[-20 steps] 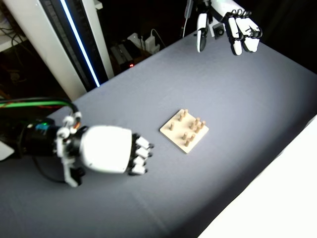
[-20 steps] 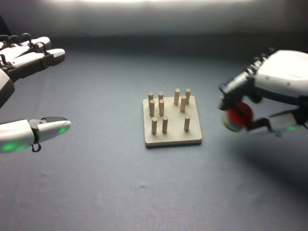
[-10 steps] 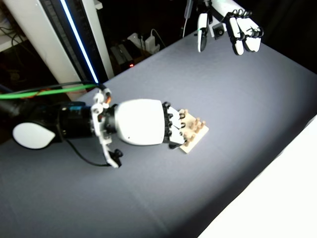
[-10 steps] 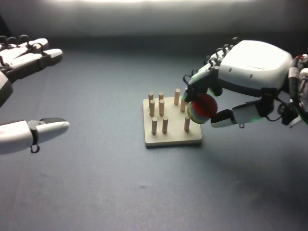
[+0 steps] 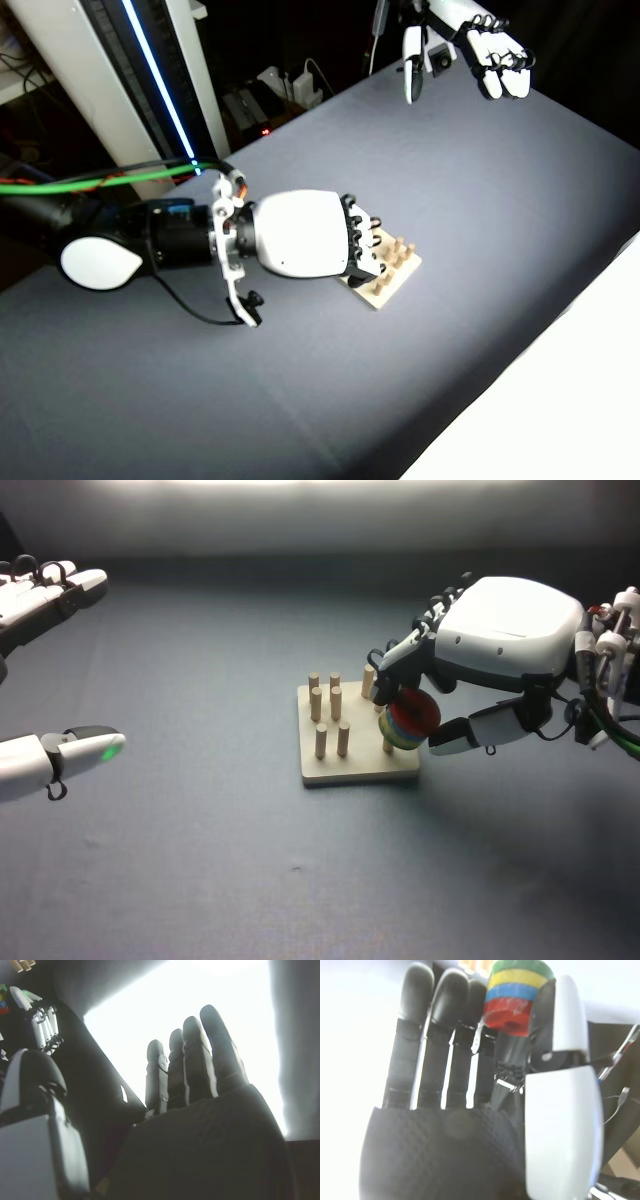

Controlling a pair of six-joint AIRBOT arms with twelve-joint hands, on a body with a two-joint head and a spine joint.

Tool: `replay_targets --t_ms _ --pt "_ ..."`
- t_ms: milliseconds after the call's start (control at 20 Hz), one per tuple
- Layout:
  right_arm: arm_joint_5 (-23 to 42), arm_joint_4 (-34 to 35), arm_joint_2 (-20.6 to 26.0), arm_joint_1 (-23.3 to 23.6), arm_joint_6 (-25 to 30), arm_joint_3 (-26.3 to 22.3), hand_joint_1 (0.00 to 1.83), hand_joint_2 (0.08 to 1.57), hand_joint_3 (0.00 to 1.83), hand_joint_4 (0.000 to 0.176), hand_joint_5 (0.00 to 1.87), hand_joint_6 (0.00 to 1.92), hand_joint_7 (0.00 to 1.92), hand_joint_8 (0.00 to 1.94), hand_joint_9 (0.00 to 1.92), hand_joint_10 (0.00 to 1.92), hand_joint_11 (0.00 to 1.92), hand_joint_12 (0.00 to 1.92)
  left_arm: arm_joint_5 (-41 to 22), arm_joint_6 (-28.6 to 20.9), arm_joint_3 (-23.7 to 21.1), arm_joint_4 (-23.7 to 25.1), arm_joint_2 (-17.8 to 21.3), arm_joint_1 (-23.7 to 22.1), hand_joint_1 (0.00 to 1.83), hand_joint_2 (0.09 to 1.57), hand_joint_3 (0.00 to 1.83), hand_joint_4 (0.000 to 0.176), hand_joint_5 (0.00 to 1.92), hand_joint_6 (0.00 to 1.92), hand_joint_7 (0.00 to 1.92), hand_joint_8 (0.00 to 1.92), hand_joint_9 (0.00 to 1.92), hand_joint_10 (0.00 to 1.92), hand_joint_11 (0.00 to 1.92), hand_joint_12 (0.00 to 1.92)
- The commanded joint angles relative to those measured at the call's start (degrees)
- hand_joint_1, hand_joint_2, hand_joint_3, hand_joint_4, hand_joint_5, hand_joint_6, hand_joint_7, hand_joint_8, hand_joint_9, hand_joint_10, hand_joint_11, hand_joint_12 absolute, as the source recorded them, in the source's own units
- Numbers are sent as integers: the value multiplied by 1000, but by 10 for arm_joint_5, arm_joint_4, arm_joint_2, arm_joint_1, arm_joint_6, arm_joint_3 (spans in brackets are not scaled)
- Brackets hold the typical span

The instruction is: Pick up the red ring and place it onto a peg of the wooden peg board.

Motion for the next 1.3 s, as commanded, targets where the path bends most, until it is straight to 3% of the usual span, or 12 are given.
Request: replay_targets --t_ms 0,50,250,300,350,600,700,800,850,900,950,1250 --pt "50 16 -2 9 -1 3 1382 1111 0 0 1004 744 977 1106 883 1288 670 1376 -75 -2 1 1 2 -4 773 1020 0 33 256 1 188 0 186 0 0 609" --pt "46 16 -4 9 -1 6 1389 1079 0 0 1036 774 1095 834 924 1215 648 1334 -75 -3 1 1 2 -4 764 1020 0 26 260 2 187 0 189 1 0 606" --pt "40 16 -15 9 -1 13 1382 1113 1 0 999 702 981 1082 879 1333 691 1399 -75 -3 1 1 1 -4 741 1021 0 33 258 2 188 1 186 2 0 587" --pt "40 16 -17 9 -1 14 1383 1104 0 0 987 820 1003 985 911 1276 680 1374 -75 -3 1 1 1 -4 759 1017 0 27 268 3 194 1 192 2 0 601" --pt "40 14 -19 9 -1 15 1388 1090 0 0 1005 787 1033 940 945 1222 696 1320 -75 -3 2 1 1 -4 745 1017 0 39 259 0 188 0 184 0 0 579" --pt "40 7 -26 9 -1 15 1386 1094 0 0 1001 706 1028 955 955 1226 879 1262 -76 -5 3 1 0 -4 752 1025 0 38 266 1 191 2 188 3 0 578" --pt "40 3 -26 9 -1 15 1289 1073 0 0 1137 479 1070 1082 1026 962 888 1329 -76 -6 3 1 -1 -4 750 1030 2 38 260 0 185 0 179 0 0 554" --pt "40 1 -26 9 -1 13 1272 1081 5 0 1076 621 1059 1066 1000 851 891 1303 -76 -6 3 1 -1 -4 750 1027 0 38 264 1 190 1 185 2 0 568" --pt "40 1 -25 9 -1 13 1166 1077 0 0 787 367 795 592 770 608 453 1344 -76 -7 3 1 -1 -4 755 1025 0 42 271 1 199 1 207 5 0 645" --pt "41 1 -25 9 -1 12 1058 1058 0 0 692 112 665 225 674 403 328 1223 -76 -8 3 0 -1 -4 739 1020 0 53 271 0 199 1 204 3 0 652" --pt "41 1 -25 9 -1 11 1039 1032 0 0 647 26 627 78 668 290 348 1128 -76 -8 4 0 -1 -4 711 1026 0 54 261 0 185 0 184 1 0 600" --pt "49 6 -21 9 3 4 1111 1005 0 0 614 3 626 4 750 186 486 1087 -78 -9 3 0 -3 -4 729 1019 0 27 271 1 194 0 192 1 0 592"
